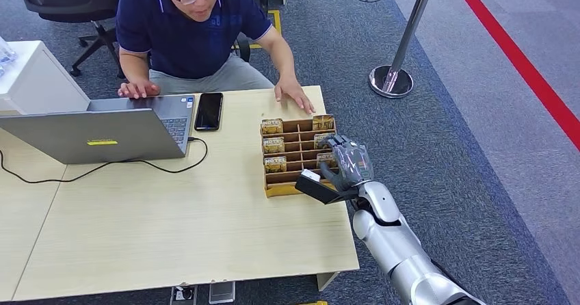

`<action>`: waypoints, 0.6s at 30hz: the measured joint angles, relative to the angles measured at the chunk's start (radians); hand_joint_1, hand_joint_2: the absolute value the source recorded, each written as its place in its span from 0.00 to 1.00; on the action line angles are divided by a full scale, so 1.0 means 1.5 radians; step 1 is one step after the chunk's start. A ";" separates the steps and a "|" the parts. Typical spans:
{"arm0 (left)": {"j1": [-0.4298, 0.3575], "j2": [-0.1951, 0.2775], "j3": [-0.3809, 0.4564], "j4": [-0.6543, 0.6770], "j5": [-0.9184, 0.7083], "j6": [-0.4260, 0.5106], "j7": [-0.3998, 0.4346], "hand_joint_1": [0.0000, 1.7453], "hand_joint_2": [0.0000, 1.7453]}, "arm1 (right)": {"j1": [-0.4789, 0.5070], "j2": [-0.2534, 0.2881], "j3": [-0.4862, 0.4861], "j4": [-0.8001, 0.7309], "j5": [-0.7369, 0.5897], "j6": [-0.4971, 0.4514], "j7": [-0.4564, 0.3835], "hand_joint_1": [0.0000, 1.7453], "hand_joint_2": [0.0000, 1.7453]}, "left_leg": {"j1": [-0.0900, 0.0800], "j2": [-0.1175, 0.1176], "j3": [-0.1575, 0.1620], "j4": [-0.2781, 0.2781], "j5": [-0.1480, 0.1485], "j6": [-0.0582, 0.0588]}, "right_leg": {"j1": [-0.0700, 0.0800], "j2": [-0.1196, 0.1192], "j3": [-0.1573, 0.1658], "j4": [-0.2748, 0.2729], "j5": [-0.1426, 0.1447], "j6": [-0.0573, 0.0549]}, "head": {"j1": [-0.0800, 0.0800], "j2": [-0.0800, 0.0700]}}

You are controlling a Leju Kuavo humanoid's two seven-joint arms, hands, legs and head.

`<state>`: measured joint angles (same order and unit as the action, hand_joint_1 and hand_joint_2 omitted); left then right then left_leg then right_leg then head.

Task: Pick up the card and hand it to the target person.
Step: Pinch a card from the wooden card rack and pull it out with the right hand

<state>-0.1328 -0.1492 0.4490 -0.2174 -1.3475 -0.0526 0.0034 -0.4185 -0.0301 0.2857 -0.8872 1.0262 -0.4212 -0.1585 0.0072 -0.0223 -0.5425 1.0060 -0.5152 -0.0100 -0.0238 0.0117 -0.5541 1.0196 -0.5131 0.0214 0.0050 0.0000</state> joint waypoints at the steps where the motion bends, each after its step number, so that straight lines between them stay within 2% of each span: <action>1: 0.000 0.000 0.000 0.000 0.000 0.000 0.000 0.00 0.00 | 0.000 0.000 0.000 0.001 0.000 -0.001 0.000 0.40 1.00 | 0.000 0.000 0.000 0.000 0.000 0.000 | 0.000 0.000 0.000 0.000 0.000 0.000 | 0.000 0.000; 3: 0.000 0.000 0.000 0.000 0.000 0.000 0.000 0.00 0.00 | 0.000 0.000 0.000 0.002 0.000 -0.003 -0.001 0.39 1.00 | 0.000 0.000 0.000 0.000 0.000 0.000 | 0.000 0.000 0.000 0.000 0.000 0.000 | 0.000 0.000; 8: 0.000 0.000 0.000 0.000 -0.001 0.000 0.000 0.00 0.00 | 0.000 0.000 0.000 0.005 -0.001 -0.006 -0.003 0.46 1.00 | 0.000 0.000 0.000 0.000 0.000 0.000 | 0.000 0.000 0.000 0.000 0.000 0.000 | 0.000 0.000; 18: 0.000 0.000 0.000 0.000 -0.002 -0.001 0.000 0.00 0.00 | 0.003 -0.001 -0.002 0.008 -0.001 -0.008 0.001 0.75 1.00 | 0.000 0.000 0.000 0.000 0.000 0.000 | 0.000 0.000 0.000 0.000 0.000 0.000 | 0.000 0.000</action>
<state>-0.1331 -0.1492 0.4490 -0.2171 -1.3504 -0.0538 0.0034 -0.4136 -0.0312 0.2824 -0.8755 1.0252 -0.4336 -0.1570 0.0072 -0.0223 -0.5420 1.0063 -0.5152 -0.0100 -0.0238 0.0118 -0.5540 1.0195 -0.5130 0.0214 0.0050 0.0000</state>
